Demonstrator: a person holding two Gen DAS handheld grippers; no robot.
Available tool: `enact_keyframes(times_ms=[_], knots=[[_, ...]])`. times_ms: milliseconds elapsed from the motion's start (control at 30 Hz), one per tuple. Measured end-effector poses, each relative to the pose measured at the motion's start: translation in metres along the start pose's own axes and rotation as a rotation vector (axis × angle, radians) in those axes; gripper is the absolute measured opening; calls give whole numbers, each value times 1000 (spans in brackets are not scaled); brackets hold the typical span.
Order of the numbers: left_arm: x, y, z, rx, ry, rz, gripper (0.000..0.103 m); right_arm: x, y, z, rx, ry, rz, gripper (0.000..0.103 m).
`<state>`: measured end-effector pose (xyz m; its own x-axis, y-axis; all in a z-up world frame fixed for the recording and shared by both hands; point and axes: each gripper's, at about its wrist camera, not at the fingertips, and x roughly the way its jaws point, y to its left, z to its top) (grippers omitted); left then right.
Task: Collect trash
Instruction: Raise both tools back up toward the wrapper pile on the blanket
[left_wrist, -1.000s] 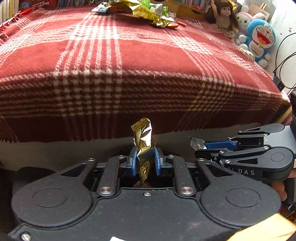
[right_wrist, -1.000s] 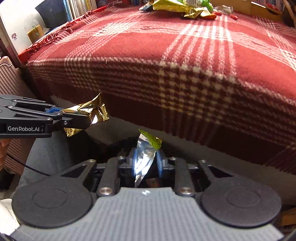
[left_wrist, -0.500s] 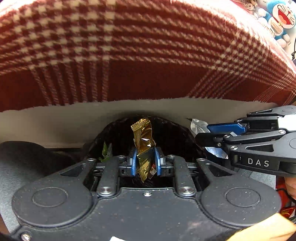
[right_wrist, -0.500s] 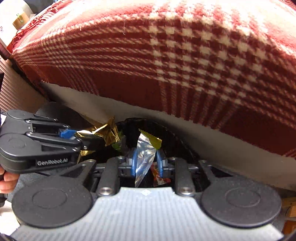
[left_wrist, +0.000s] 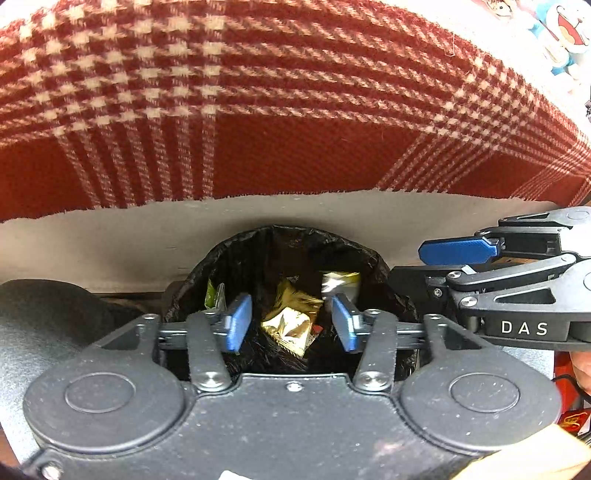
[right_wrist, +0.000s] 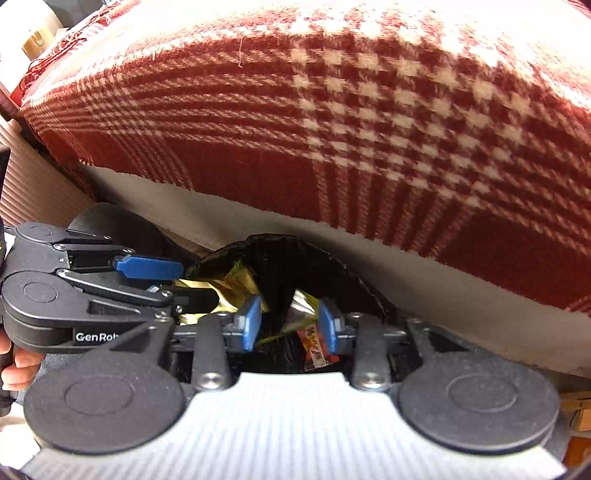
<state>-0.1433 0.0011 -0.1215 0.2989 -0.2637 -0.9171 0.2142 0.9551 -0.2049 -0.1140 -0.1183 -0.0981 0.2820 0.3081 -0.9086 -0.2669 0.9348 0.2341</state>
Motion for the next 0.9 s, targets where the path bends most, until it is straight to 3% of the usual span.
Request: enact_keyframes(times_ms=[233,900], knots=[[-10,2,2,-8,-19,1,56,-8,-5,2,6,-12,-4,60],[-29,-4,5,20,-57,6,59,-30,-13,3,13,-36,-12,63]])
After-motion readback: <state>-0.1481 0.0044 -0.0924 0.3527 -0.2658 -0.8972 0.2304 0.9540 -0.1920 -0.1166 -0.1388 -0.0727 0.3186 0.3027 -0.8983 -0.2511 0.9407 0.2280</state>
